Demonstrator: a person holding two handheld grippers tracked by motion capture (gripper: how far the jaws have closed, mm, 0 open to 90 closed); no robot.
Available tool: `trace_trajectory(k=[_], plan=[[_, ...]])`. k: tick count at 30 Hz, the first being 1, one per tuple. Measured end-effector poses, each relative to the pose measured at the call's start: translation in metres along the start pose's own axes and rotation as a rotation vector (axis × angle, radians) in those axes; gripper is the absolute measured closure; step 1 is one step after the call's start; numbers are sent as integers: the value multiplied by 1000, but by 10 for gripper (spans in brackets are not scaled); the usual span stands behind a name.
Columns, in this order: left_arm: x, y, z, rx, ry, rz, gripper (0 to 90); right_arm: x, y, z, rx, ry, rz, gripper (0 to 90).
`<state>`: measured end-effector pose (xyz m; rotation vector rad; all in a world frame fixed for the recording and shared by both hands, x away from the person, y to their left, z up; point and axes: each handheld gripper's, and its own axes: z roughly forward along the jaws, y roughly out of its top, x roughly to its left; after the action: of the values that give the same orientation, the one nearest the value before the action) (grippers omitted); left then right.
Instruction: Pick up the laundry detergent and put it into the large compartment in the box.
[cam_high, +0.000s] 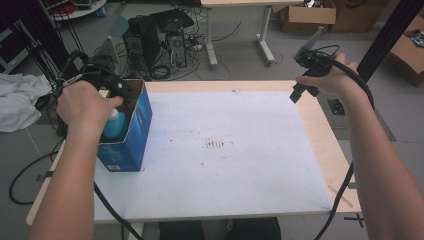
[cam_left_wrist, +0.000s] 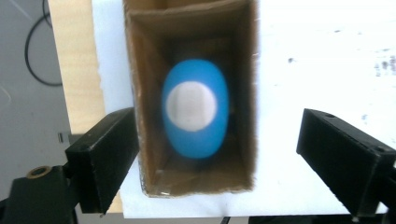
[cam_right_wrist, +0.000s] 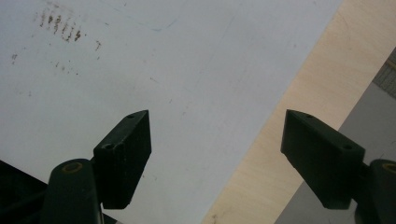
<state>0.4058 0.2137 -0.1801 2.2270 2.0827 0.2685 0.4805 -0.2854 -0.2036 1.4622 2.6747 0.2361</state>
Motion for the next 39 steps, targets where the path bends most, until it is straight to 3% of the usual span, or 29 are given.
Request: trace_trajectory(k=[10,18,31,35,39], plan=[[-41,-4,-19,-38,-11,122,72,2,-2,-3,-4,-4,5,247],[-84,-12,-17,-42,-58,266,51,6,-2,-5,2,-7,10,247],[-162,-25,16,1,-80,484,2,6,-7,-10,-5,-16,9,247],[-178,-28,32,20,-82,523,1,6,-8,-9,2,-15,14,248],[-186,-32,47,22,-99,537,1,6,-6,-8,2,-15,15,247]])
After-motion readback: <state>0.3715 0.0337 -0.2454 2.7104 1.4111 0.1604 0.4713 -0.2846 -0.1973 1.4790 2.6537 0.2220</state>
